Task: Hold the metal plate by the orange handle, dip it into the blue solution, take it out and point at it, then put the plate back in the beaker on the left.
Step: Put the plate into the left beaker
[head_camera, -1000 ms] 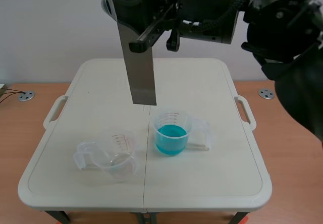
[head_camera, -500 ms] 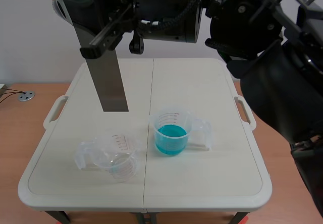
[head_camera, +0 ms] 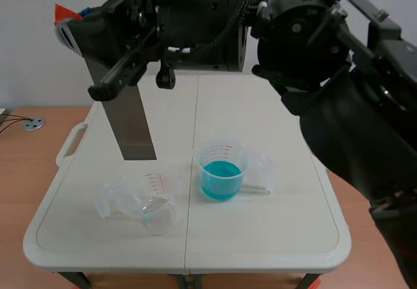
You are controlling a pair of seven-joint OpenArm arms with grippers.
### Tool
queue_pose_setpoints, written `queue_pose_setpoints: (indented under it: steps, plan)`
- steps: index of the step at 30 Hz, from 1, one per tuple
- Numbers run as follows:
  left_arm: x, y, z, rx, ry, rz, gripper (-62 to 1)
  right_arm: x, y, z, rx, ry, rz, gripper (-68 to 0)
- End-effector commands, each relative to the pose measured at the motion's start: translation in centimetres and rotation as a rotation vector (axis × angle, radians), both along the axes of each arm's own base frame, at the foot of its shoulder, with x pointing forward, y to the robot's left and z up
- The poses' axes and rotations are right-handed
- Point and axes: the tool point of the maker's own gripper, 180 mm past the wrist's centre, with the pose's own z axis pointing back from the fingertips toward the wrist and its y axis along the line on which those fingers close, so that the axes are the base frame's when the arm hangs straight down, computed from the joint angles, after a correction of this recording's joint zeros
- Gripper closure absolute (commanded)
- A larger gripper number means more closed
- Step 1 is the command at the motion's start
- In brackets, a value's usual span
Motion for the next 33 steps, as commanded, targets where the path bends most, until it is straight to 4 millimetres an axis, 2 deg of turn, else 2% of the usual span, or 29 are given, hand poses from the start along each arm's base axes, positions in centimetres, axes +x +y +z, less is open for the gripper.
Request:
queue_pose_setpoints:
  steps: [1, 16, 25, 33]
  plan:
    - [-0.3, 0.1, 0.1, 0.002, 0.012, 0.004, -3.0, -0.7, 0.3, 0.9, 0.028, -0.015, 0.022, -1.3]
    - [-0.4, 0.1, 0.0, 0.004, 0.018, 0.012, -3.0, 0.3, 0.1, -2.7, -0.015, 0.076, -0.009, -1.3]
    - [-0.4, 0.1, 0.0, 0.004, 0.018, 0.012, -3.0, 1.5, 0.2, -6.7, -0.064, 0.171, -0.045, -1.3]
    - [-0.4, 0.1, 0.0, 0.004, 0.018, 0.012, -3.0, 2.1, 0.3, -9.2, -0.085, 0.219, -0.067, -1.3]
